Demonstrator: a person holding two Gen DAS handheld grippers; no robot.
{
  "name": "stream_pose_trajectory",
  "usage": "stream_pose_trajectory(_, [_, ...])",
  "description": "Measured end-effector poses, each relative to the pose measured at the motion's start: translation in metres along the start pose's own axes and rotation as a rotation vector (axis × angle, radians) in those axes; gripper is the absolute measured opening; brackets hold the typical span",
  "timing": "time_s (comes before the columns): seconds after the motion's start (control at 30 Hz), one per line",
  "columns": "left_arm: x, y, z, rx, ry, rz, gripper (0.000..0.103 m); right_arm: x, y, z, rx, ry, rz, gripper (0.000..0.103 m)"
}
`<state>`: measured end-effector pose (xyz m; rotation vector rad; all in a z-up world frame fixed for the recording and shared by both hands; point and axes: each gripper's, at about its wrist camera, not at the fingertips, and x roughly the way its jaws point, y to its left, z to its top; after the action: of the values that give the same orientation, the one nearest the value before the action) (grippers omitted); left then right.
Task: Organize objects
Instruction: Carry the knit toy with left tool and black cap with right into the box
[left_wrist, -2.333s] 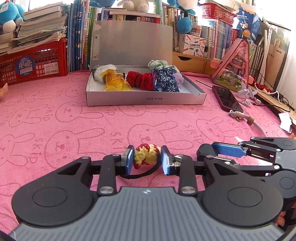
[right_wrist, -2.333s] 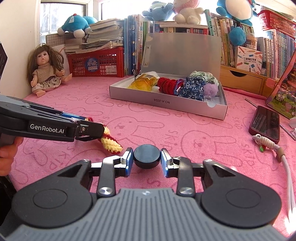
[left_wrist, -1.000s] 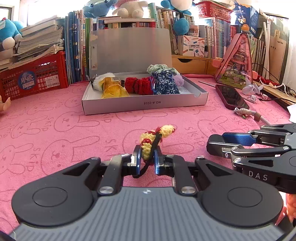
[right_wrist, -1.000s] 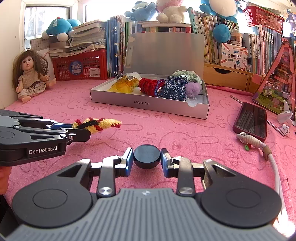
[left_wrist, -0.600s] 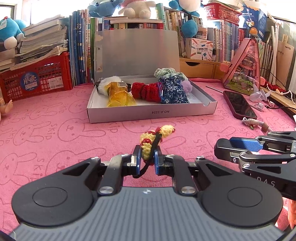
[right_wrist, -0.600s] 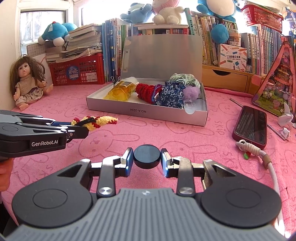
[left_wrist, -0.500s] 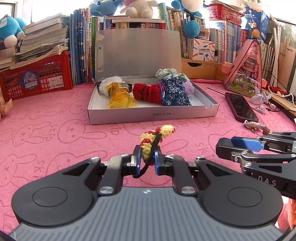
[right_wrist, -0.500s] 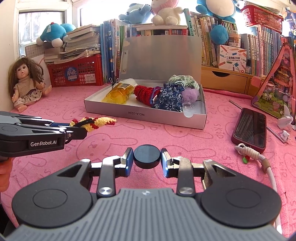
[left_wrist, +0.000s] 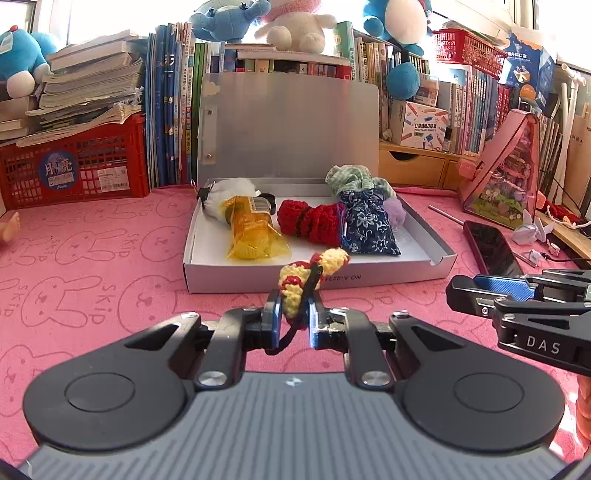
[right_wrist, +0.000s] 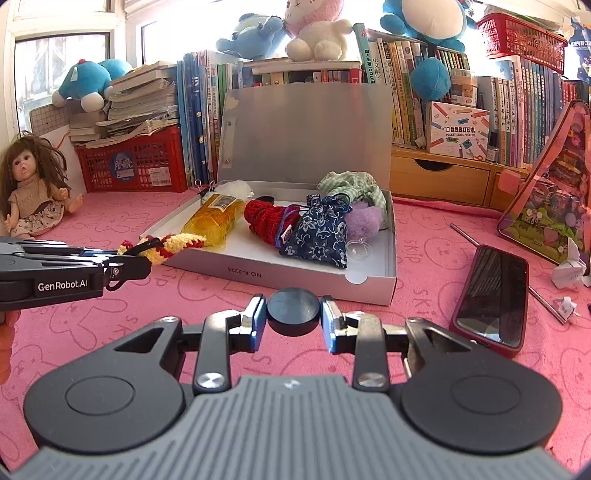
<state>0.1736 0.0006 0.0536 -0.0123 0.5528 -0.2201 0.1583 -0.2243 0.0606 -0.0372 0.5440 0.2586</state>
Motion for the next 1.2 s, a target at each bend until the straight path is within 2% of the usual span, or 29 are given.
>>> stream_pose_trajectory(0.53, [0.048,0.008,0.039,-0.026,0.011,0.001,0.017,0.041,-0.03,0.034,0.067,0.041,-0.027,0.036])
stream_pose_trajectory(1.0, [0.087,0.015,0.052,-0.076,0.051,-0.006,0.017,0.076,-0.047,0.045,0.128,0.1,-0.017,0.036])
stream_pose_trajectory(1.2, [0.103,0.018,0.054,-0.073,0.073,0.003,0.017,0.093,-0.048,0.048,0.152,0.14,0.013,0.036])
